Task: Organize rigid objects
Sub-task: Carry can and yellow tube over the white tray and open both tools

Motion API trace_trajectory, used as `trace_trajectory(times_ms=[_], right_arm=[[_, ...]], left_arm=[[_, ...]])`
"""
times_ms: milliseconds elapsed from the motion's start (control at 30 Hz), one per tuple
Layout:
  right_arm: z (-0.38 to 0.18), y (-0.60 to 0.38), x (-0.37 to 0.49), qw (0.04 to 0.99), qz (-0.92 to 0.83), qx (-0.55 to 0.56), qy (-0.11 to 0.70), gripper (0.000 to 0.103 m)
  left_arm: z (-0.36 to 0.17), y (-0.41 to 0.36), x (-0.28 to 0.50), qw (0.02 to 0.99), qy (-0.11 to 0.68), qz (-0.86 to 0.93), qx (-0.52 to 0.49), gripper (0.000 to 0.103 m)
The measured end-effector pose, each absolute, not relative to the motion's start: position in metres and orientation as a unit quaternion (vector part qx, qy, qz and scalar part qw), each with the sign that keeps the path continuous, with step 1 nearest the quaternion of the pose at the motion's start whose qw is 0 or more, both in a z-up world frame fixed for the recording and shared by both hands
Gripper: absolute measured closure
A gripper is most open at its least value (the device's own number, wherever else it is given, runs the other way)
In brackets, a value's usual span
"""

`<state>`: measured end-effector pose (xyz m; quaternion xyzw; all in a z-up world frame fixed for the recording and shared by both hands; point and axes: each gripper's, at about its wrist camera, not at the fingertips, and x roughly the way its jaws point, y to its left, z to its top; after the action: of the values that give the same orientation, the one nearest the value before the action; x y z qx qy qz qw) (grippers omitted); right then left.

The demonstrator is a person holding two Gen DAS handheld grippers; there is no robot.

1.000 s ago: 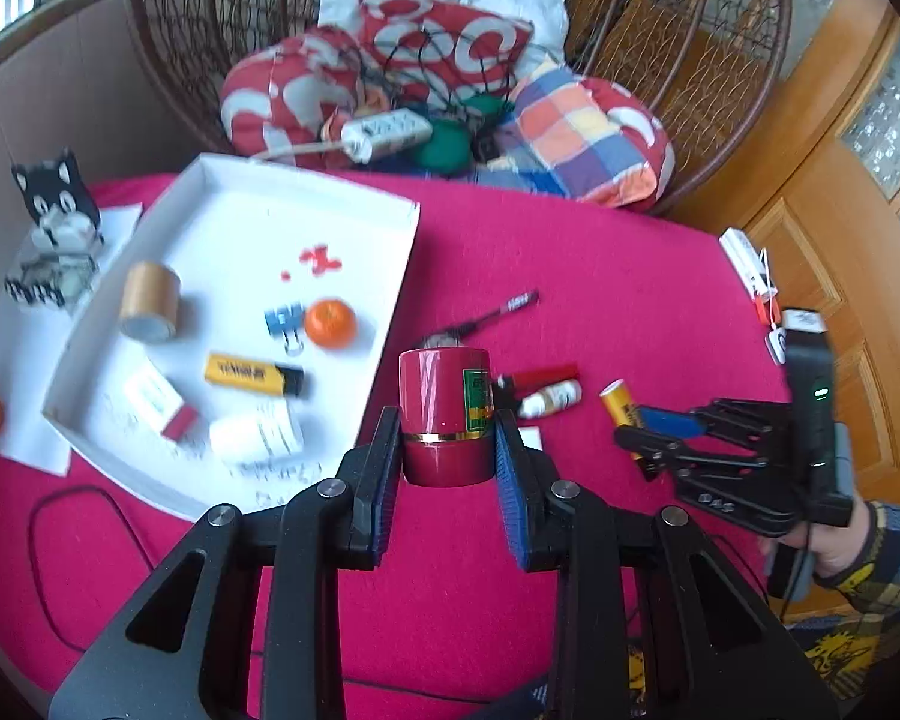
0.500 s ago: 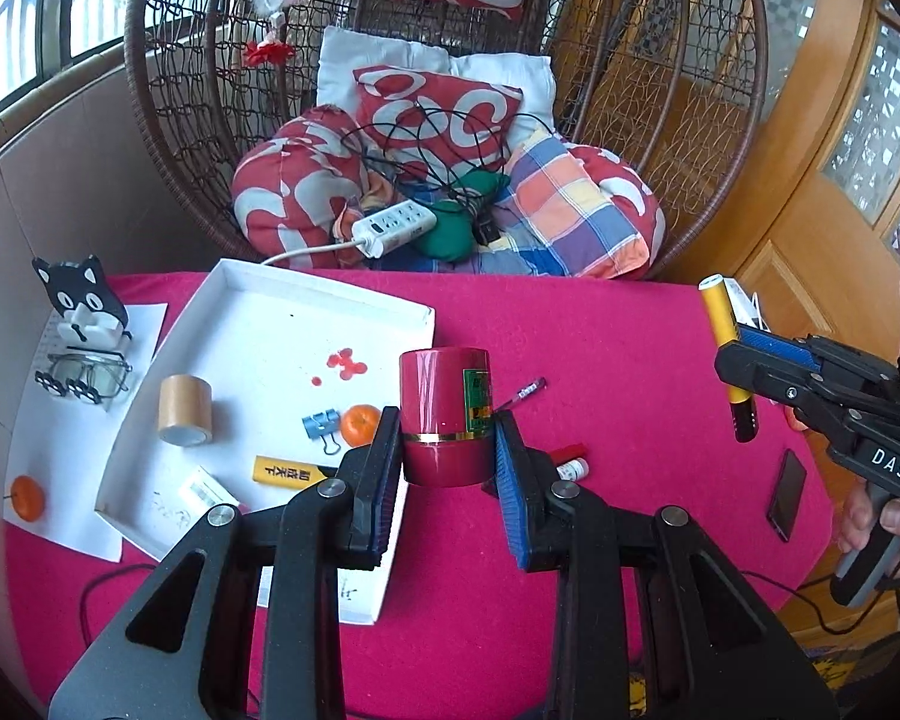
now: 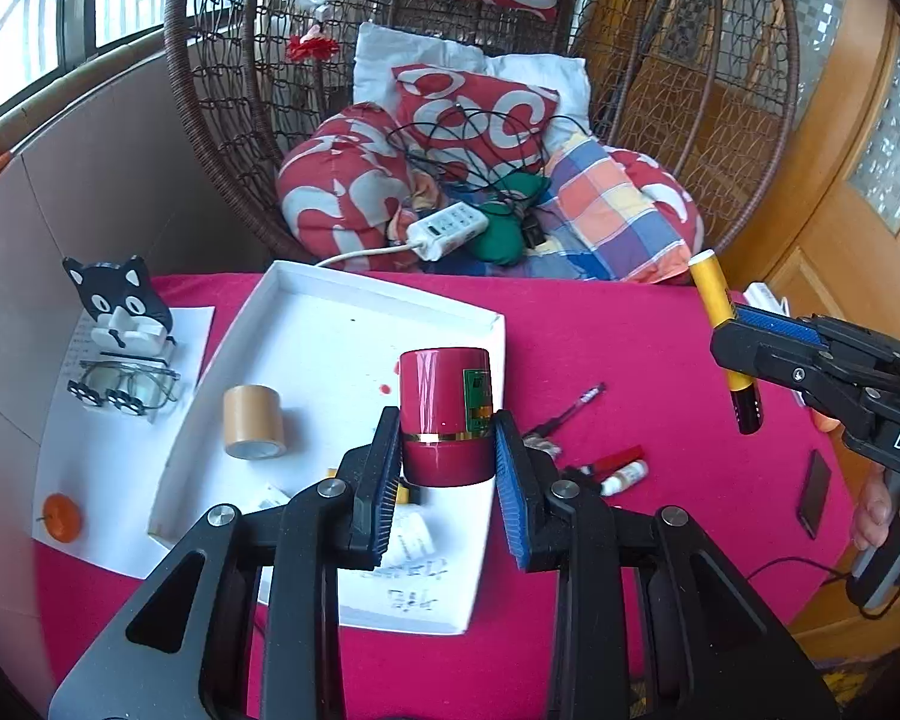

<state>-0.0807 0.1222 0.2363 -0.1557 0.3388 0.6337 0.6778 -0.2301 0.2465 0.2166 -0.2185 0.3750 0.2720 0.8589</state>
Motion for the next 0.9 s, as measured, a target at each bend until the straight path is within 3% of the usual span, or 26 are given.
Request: trace_trajectory(times_ms=[367,800,833,867,900], right_arm=[[0.183,0.216,-0.090,0.656,0.604,-0.164,0.422,0.080],[0.121,0.264,-0.110,0.650,0.555,-0.190,0.483,0.079],[0.121,0.266,-0.112,0.648,0.557,-0.191,0.482,0.079],[0.121,0.268,-0.114,0.650,0.556,-0.195,0.481,0.079],[0.121,0.268,-0.116,0.655,0.552,-0.199,0.476,0.079]], left_arm=[[0.183,0.334,-0.228,0.830,0.393,0.278,-0.282,0.074],[0.126,0.359,-0.235,0.782,0.446,0.303,-0.313,0.073],[0.126,0.361,-0.237,0.780,0.445,0.306,-0.315,0.071],[0.126,0.363,-0.239,0.779,0.443,0.309,-0.317,0.059],[0.127,0.364,-0.241,0.778,0.441,0.314,-0.318,0.039]])
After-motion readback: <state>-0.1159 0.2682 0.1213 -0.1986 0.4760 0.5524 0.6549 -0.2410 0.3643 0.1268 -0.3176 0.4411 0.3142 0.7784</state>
